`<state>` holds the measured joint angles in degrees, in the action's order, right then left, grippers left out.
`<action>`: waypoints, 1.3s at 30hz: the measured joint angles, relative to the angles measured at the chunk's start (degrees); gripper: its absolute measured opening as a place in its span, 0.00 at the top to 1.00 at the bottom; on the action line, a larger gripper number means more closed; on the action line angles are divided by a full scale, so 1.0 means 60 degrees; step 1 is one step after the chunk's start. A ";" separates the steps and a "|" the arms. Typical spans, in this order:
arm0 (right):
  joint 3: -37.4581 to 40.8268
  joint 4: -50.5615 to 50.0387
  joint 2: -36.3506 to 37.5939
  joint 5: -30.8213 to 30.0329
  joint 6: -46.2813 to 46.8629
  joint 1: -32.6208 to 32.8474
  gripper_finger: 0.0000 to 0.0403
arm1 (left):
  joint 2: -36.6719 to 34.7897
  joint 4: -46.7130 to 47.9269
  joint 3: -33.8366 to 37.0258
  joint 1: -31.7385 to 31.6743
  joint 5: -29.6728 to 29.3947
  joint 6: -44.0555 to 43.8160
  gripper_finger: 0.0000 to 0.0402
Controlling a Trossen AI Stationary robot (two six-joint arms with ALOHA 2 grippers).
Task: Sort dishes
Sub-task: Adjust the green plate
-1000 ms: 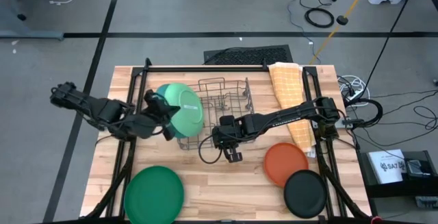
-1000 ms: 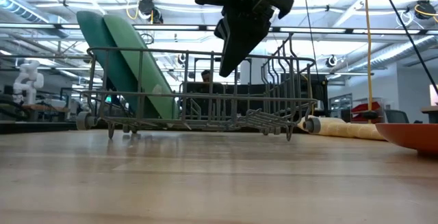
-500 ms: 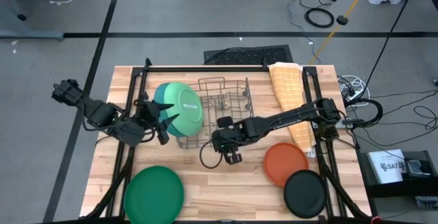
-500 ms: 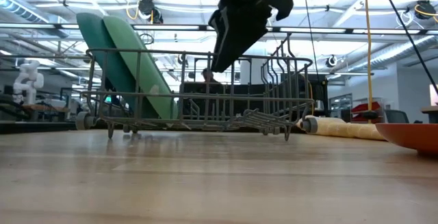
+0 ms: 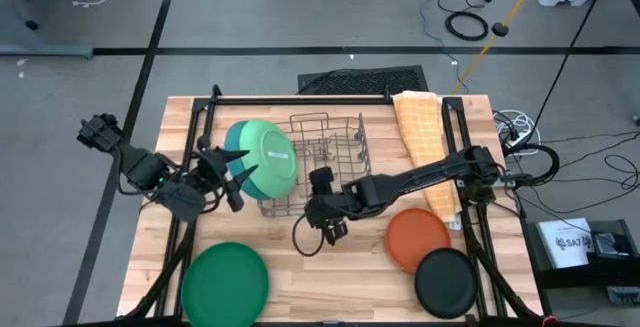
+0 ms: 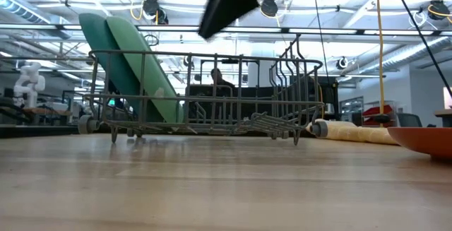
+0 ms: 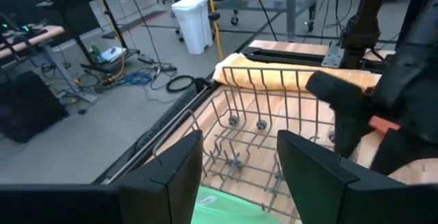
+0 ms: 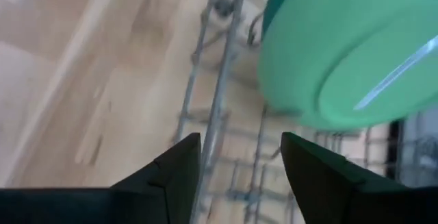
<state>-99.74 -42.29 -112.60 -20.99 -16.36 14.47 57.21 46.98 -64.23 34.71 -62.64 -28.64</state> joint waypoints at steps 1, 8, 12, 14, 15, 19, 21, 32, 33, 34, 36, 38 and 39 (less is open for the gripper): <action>-0.0114 0.0161 0.0000 0.0021 -0.0210 0.0057 0.51 | 0.0000 0.0011 0.0000 0.0045 -0.0042 -0.0003 0.50; -0.0285 0.2087 -0.0088 0.1504 -0.1990 0.0632 0.53 | -0.0004 0.0717 0.0008 0.0115 -0.0177 -0.0689 0.50; -0.0285 0.2729 -0.0512 0.1951 -0.2563 0.1010 0.56 | -0.0009 0.0756 0.0272 0.0139 -0.0097 -0.1164 0.50; -0.0284 0.3023 -0.0817 0.2060 -0.2713 0.1150 0.57 | -0.0005 0.0755 0.0375 0.0184 0.0113 -0.1307 0.50; -0.0282 0.3226 -0.0974 0.2062 -0.2823 0.1224 0.58 | 0.0012 0.0735 0.0421 0.0184 0.0195 -0.1433 0.50; -0.0281 0.3940 -0.1744 0.2046 -0.3262 0.1493 0.58 | 0.0063 0.0695 0.0474 0.0205 0.0833 -0.1920 0.50; -0.0278 0.4476 -0.2089 0.2059 -0.3408 0.1591 0.58 | 0.0131 0.0297 0.0474 0.0261 0.1498 -0.1918 0.50; -0.2304 0.4512 -0.3829 0.2010 -0.3853 0.1748 0.58 | 0.1595 -0.0623 0.0474 0.0690 0.5286 -0.2439 0.50; -0.2501 0.4450 -0.3940 0.2007 -0.3802 0.1755 0.58 | 0.1842 -0.0662 0.0474 0.0790 0.5843 -0.2518 0.50; -0.2627 0.4454 -0.4012 0.2007 -0.3757 0.1779 0.58 | 0.2089 -0.0681 0.0474 0.0906 0.6387 -0.2677 0.50; -0.2743 0.4410 -0.4076 0.2047 -0.3806 0.1817 0.58 | 0.2496 -0.0672 0.0474 0.1151 0.7395 -0.3064 0.50; -0.2824 0.4445 -0.4136 0.2248 -0.4030 0.1884 0.58 | 0.2821 -0.0648 0.0474 0.1392 0.8097 -0.3470 0.50; -0.2835 0.4489 -0.4171 0.2364 -0.4131 0.1920 0.58 | 0.2940 -0.0598 0.0474 0.1529 0.8364 -0.3720 0.50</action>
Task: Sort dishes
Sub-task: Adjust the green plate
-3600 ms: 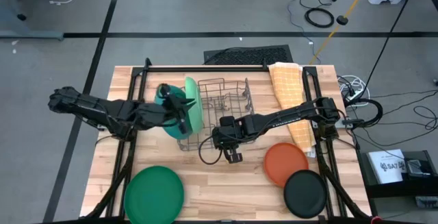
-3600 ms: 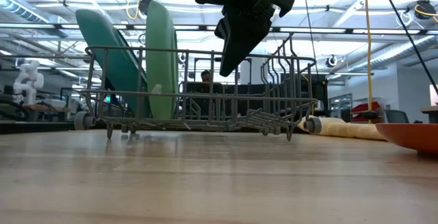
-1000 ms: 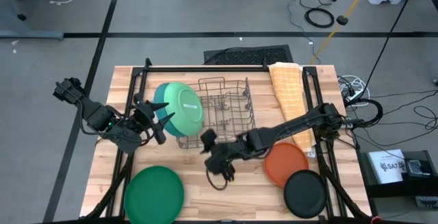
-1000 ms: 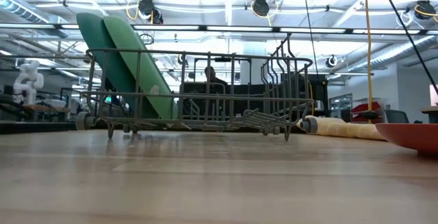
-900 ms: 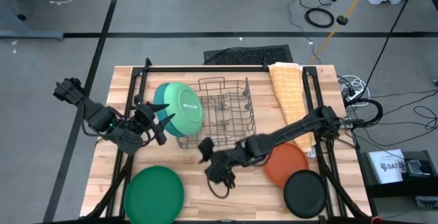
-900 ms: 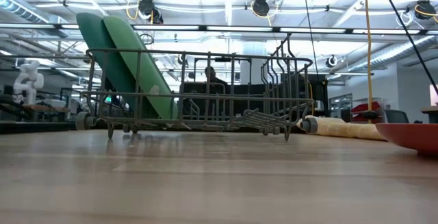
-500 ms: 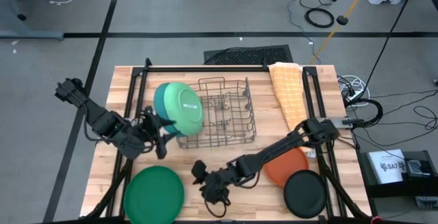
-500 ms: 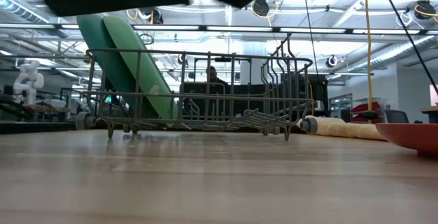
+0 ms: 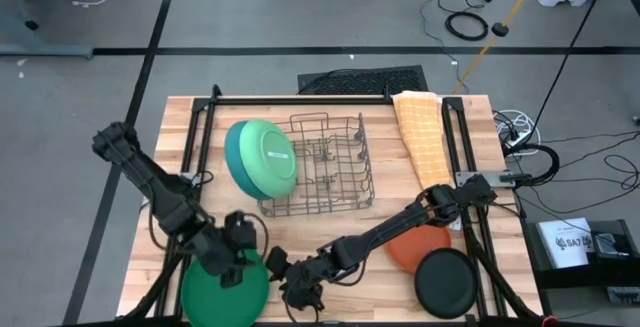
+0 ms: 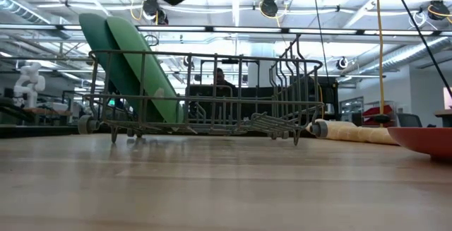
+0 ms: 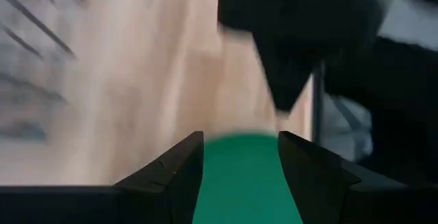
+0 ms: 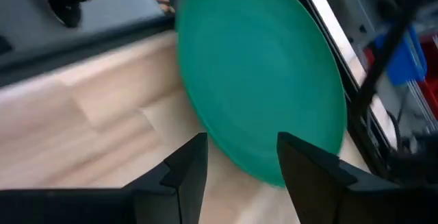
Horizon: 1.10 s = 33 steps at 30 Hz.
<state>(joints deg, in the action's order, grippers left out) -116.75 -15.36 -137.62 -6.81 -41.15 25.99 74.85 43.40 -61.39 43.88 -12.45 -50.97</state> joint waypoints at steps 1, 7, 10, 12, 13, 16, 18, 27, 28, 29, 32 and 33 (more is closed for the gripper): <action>0.0000 0.0030 -0.0056 0.0120 -0.0067 0.0017 0.58 | 0.0096 0.0037 0.0000 0.0114 0.0246 -0.0197 0.50; 0.0007 0.0168 -0.0540 0.0405 -0.0362 0.0097 0.58 | 0.0354 0.0028 0.0000 0.0794 0.0871 -0.1159 0.50; 0.0004 0.0657 -0.0704 0.0368 -0.0490 0.0097 0.58 | 0.0493 0.0014 0.0000 0.1081 0.1066 -0.1894 0.50; 0.0011 0.0884 -0.0721 0.0375 -0.0513 0.0097 0.58 | 0.0663 -0.0042 0.0000 0.1239 0.1072 -0.2327 0.50; 0.0005 0.1156 -0.0760 0.0379 -0.0538 0.0087 0.58 | 0.0776 -0.0135 0.0000 0.1323 0.1069 -0.2486 0.50; 0.0004 0.1489 -0.0793 0.0415 -0.0545 0.0045 0.58 | 0.1157 -0.0356 0.0000 0.1486 0.1068 -0.2855 0.50; 0.0007 0.1500 -0.0825 0.0480 -0.0537 -0.0011 0.58 | 0.1493 -0.0555 0.0000 0.1534 0.1068 -0.3082 0.50; 0.0007 0.1707 -0.1013 0.0707 -0.0218 -0.0148 0.58 | 0.3512 -0.2587 -0.0004 0.1533 0.2210 -0.2935 0.50; 0.0007 0.1740 -0.1013 0.0760 -0.0179 -0.0160 0.58 | 0.3708 -0.2726 -0.0004 0.1526 0.2407 -0.2882 0.50; 0.0007 0.1761 -0.1013 0.0908 -0.0153 -0.0172 0.58 | 0.3880 -0.2851 -0.0004 0.1523 0.2585 -0.2877 0.50; 0.0007 0.1815 -0.1013 0.1164 -0.0009 -0.0244 0.58 | 0.4316 -0.3123 -0.0004 0.1522 0.2947 -0.2848 0.50; 0.0007 0.1797 -0.1013 0.1154 -0.0016 -0.0261 0.58 | 0.4423 -0.3283 -0.0004 0.1522 0.2994 -0.2771 0.50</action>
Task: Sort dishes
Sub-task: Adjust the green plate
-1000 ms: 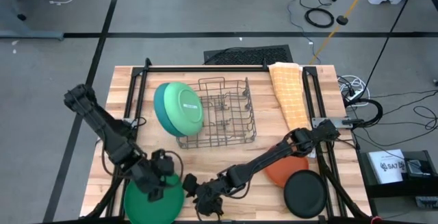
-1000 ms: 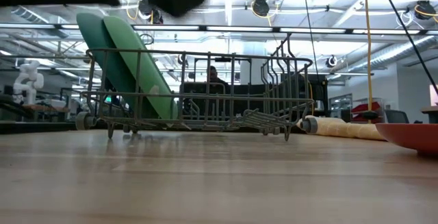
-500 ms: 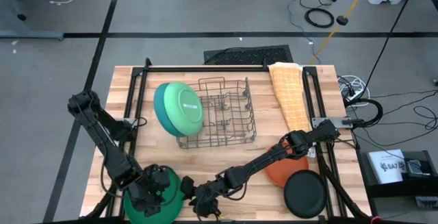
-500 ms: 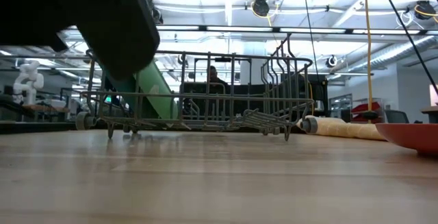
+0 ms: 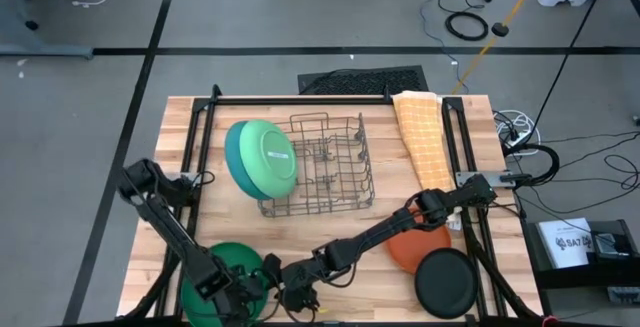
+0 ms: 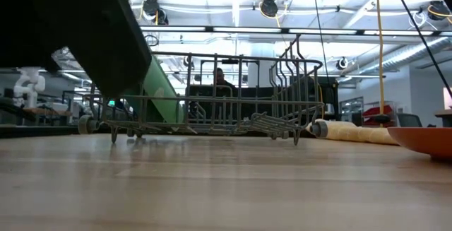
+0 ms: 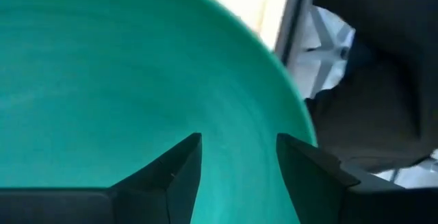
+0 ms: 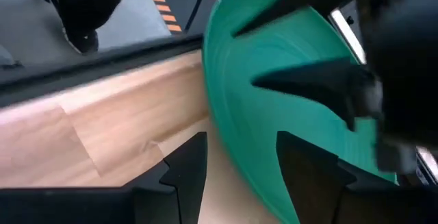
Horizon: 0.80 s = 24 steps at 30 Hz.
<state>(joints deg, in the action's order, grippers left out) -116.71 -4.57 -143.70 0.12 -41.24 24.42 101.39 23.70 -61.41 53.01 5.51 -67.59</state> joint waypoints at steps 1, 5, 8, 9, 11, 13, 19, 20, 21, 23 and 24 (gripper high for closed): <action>0.0000 -0.0018 0.0000 0.0014 -0.0023 -0.0013 0.58 | 0.0092 -0.0228 0.0000 0.0000 0.0015 0.0094 0.50; 0.0004 -0.0075 0.0000 0.0035 0.0003 -0.0032 0.58 | 0.0526 -0.0987 -0.0007 -0.0151 -0.0020 0.0554 0.50; 0.0018 -0.0169 0.0000 0.0023 -0.0012 -0.0043 0.58 | 0.0900 -0.1809 -0.0007 -0.0372 -0.0059 0.1060 0.50; 0.0018 -0.0217 0.0000 0.0066 0.0002 -0.0047 0.58 | 0.0996 -0.2140 -0.0009 -0.0435 0.0000 0.1304 0.50; 0.0018 -0.0480 0.0011 0.0194 0.0000 -0.0041 0.58 | 0.1141 -0.2615 -0.0011 -0.0563 0.0096 0.1714 0.50; 0.0018 -0.0766 0.0011 0.0399 -0.0006 -0.0054 0.59 | 0.1180 -0.2828 -0.0011 -0.0684 0.0151 0.2176 0.50; 0.0015 -0.1219 0.0011 0.0455 -0.0442 -0.0077 0.67 | 0.1065 -0.2753 -0.0007 -0.0918 0.0079 0.3061 0.50; 0.0015 -0.1203 0.0011 0.0456 -0.0486 -0.0066 0.69 | 0.1056 -0.2725 -0.0007 -0.0940 0.0125 0.3171 0.50; 0.0015 -0.1202 0.0011 0.0450 -0.0501 -0.0069 0.70 | 0.1056 -0.2630 -0.0007 -0.0977 0.0134 0.3231 0.50; 0.0015 -0.1221 0.0011 0.0382 -0.0596 -0.0069 0.73 | 0.1054 -0.2349 -0.0007 -0.1027 0.0151 0.3429 0.50; 0.0015 -0.1224 0.0011 0.0333 -0.0661 -0.0058 0.74 | 0.1042 -0.2240 -0.0014 -0.1031 0.0158 0.3478 0.50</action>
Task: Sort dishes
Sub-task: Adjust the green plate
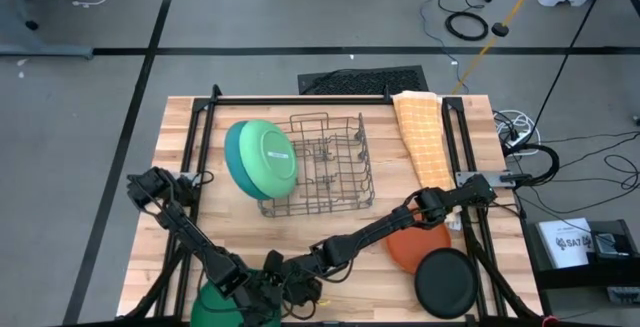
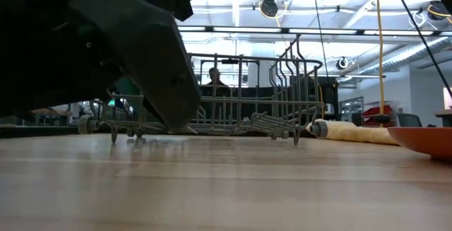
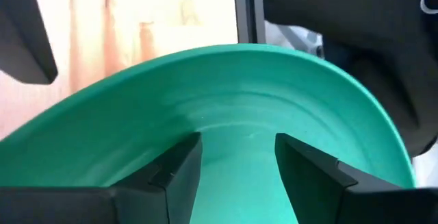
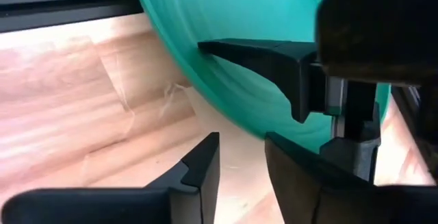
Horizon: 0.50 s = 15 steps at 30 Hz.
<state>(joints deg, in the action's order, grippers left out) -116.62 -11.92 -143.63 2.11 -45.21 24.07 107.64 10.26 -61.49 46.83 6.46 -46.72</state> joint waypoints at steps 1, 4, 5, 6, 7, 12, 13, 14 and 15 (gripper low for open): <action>0.0000 0.0000 0.0000 -0.0048 -0.0040 0.0015 0.74 | -0.0009 0.0122 -0.0004 -0.0003 -0.0006 0.0120 0.50; 0.0000 0.0000 0.0000 -0.0346 0.0026 0.0045 0.76 | -0.0028 0.0451 -0.0024 -0.0023 -0.0034 0.0315 0.50; 0.0000 0.0003 0.0000 -0.0543 0.0047 0.0050 0.77 | -0.0039 0.0561 -0.0027 -0.0029 -0.0098 0.0392 0.50; 0.0000 0.0015 0.0000 -0.0754 0.0063 0.0057 0.77 | -0.0044 0.0660 -0.0026 -0.0033 -0.0174 0.0419 0.50; 0.0000 0.0021 0.0000 -0.0931 0.0066 0.0063 0.77 | -0.0051 0.0757 -0.0030 -0.0036 -0.0272 0.0464 0.50; 0.0000 -0.0061 0.0004 -0.1346 -0.0082 0.0077 0.77 | -0.0063 0.1680 -0.0048 -0.0056 -0.0640 0.0837 0.50; 0.0000 -0.0064 0.0005 -0.1542 -0.0138 0.0087 0.77 | -0.0063 0.1913 -0.0047 -0.0076 -0.0700 0.0947 0.50; 0.0000 -0.0095 0.0006 -0.1766 -0.0191 0.0095 0.77 | -0.0063 0.2097 -0.0044 -0.0099 -0.0795 0.0992 0.50; 0.0000 -0.0129 0.0005 -0.1950 -0.0259 0.0095 0.77 | -0.0059 0.2195 -0.0044 -0.0128 -0.0850 0.1027 0.50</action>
<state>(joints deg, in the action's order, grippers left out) -116.62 -12.70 -143.61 -9.59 -46.76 24.64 107.28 23.43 -61.76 46.06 1.36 -40.56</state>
